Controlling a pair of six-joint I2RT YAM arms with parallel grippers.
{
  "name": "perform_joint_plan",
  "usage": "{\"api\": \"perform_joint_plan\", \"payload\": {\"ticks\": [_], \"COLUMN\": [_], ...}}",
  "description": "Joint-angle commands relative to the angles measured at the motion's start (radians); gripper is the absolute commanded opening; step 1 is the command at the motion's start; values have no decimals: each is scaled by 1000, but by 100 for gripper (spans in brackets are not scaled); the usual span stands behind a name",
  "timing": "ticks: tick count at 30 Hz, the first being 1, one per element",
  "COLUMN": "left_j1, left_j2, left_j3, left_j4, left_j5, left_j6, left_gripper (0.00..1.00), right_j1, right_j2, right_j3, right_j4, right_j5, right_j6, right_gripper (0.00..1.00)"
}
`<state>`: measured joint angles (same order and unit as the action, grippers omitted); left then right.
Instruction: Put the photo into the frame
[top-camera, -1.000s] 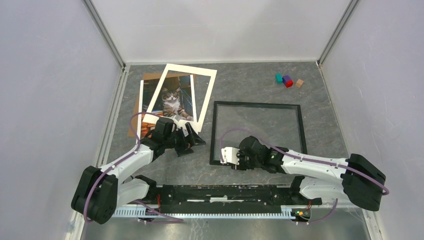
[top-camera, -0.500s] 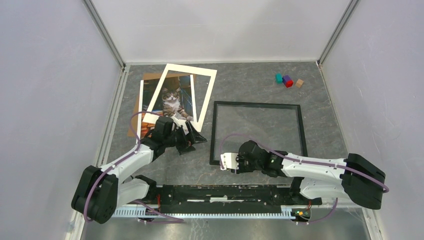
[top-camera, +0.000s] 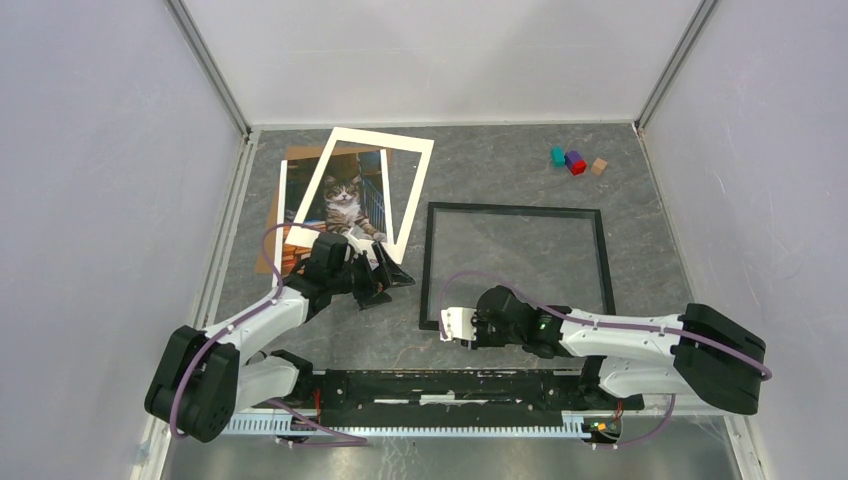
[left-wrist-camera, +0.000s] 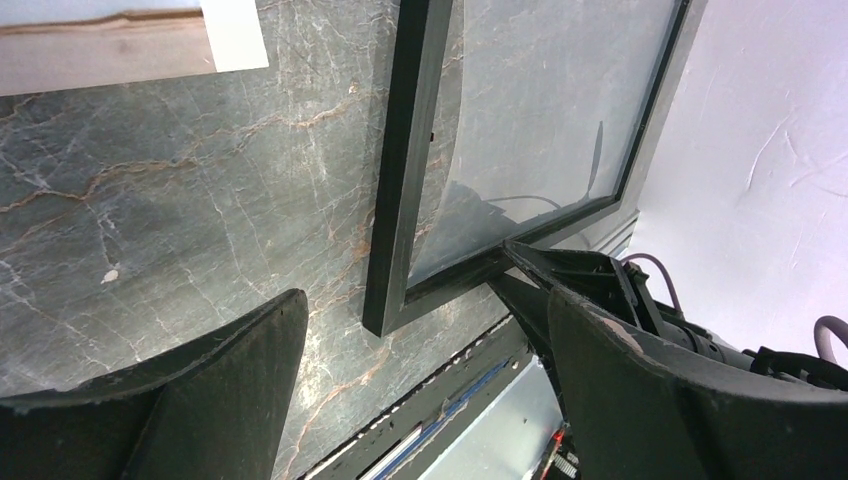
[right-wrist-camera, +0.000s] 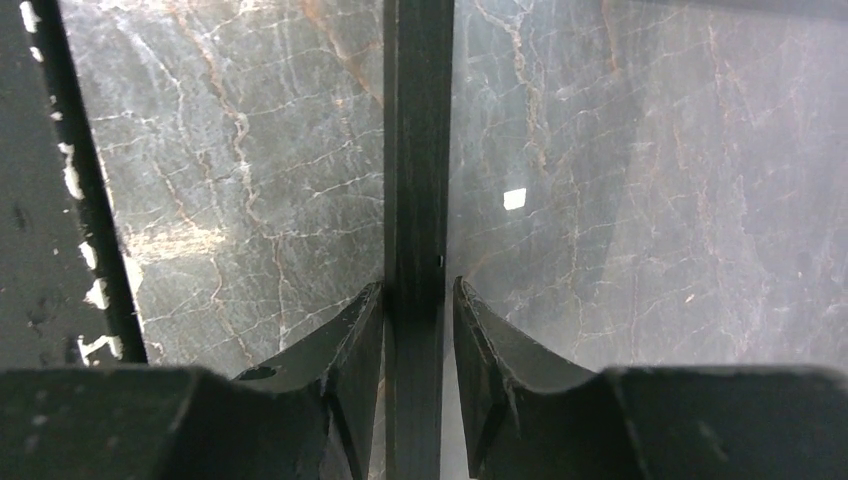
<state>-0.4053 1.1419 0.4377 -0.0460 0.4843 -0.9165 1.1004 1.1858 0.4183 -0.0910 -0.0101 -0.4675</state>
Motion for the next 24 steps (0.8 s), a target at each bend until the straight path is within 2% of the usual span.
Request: {"api": "perform_joint_plan", "payload": {"ticks": [1, 3, 5, 10, 11, 15, 18, 21, 24], "left_j1": [4, 4, 4, 4, 5, 3, 4, 4, 4], "left_j2": [3, -2, -5, -4, 0, 33, 43, 2, -79], "left_j3": [9, 9, 9, 9, 9, -19, -85, -163, -220], "left_j4": [40, 40, 39, 39, 41, 182, 412, 573, 634], "left_j5": [36, 36, 35, 38, 42, 120, 169, 97, -10], "left_j6": [-12, -15, -15, -10, -10, -56, -150, -225, -270], "left_gripper": [95, 95, 95, 95, 95, 99, 100, 100, 100], "right_j1": [4, 4, 4, 3, 4, 3, 5, 2, 1], "right_j2": [30, 27, 26, 36, 38, 10, -24, -39, -41], "right_j3": [-25, -27, -29, -4, 9, 52, 88, 126, 159], "right_j4": [-1, -2, -2, -26, -30, -32, -30, -29, -21], "right_j5": [47, 46, 45, 12, 12, 45, 84, 113, 125], "right_j6": [24, 27, 24, 22, 26, 42, 66, 109, 158], "right_gripper": [39, 38, 32, 3, 0, 0, 0, 0, 0]}}
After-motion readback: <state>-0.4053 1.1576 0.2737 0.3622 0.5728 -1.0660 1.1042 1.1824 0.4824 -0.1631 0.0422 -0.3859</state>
